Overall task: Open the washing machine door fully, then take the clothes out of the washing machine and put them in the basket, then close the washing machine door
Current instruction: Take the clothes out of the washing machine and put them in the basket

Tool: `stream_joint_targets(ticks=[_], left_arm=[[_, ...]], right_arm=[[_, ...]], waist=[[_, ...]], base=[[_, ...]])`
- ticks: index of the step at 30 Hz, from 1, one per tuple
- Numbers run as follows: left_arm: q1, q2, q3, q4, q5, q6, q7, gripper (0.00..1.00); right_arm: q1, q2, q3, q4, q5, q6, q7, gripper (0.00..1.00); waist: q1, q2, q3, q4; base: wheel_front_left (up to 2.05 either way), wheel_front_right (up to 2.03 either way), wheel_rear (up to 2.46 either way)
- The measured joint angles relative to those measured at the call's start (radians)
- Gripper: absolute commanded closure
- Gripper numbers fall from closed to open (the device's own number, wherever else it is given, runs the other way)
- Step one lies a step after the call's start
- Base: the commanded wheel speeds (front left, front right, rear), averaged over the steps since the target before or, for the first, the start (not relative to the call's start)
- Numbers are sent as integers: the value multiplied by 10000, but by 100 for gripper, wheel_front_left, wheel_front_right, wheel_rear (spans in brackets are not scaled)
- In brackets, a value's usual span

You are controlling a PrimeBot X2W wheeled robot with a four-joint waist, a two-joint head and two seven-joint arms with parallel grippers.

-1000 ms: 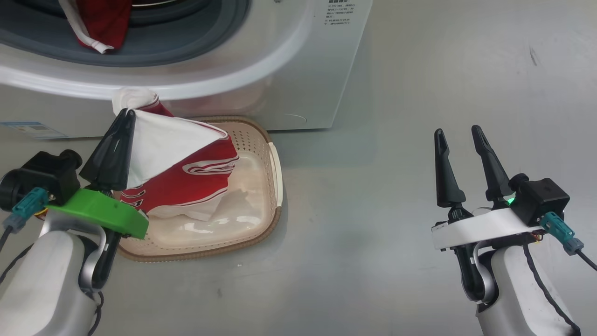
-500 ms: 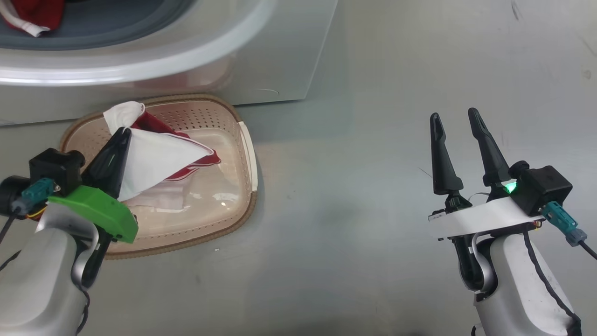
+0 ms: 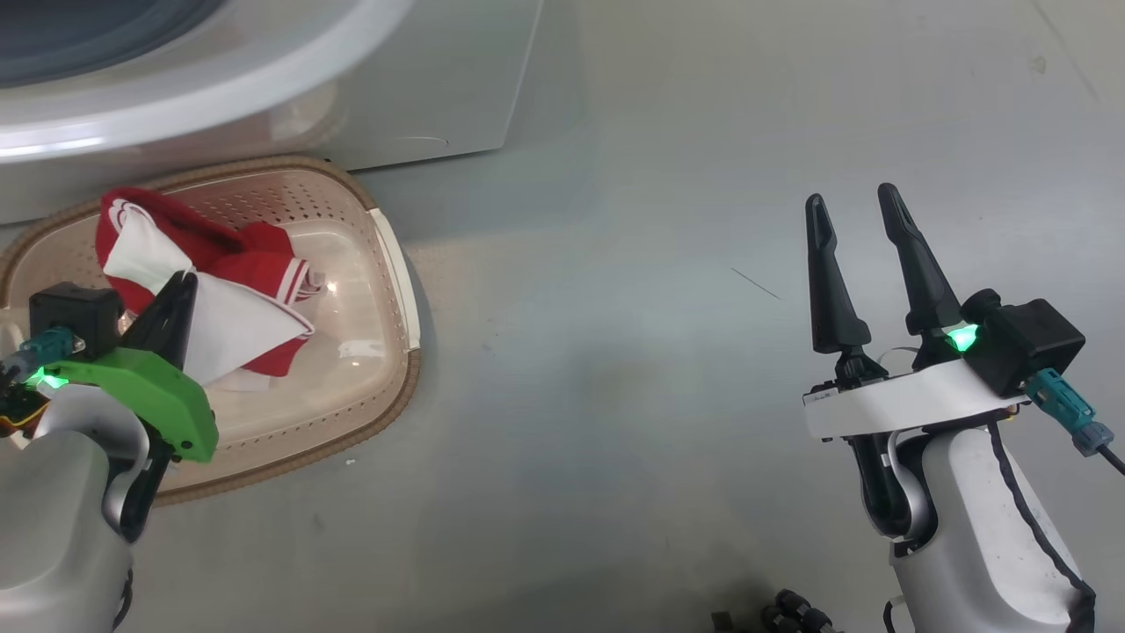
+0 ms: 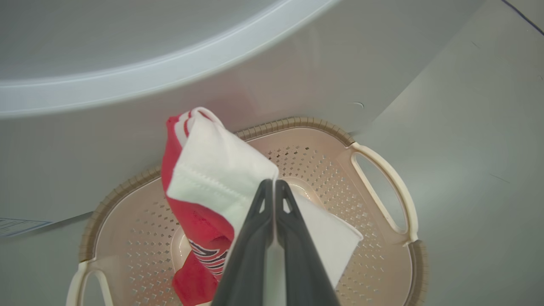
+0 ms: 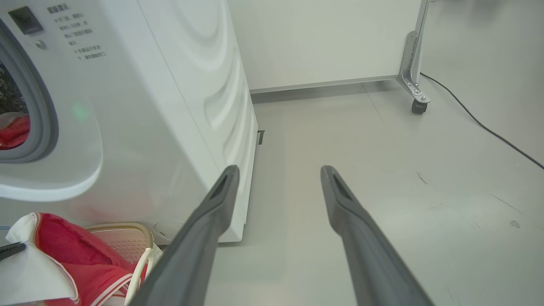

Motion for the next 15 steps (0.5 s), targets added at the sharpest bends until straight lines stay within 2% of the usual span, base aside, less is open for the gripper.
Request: stream_joint_targets(ticks=[8,15], left_arm=[[-364,-94,-268,1035,-21,0,136,100],[-577,-245,-788,1609,-130,0,431,100]], right_arm=[[-1,6,-48,-115,12,-161,0,0],[-12,10,-81,-184,12,-251,0,0]], waist=[[0,0,395,-338],[0,0,510,-316]], base=[[0,0,0],[0,0,0]])
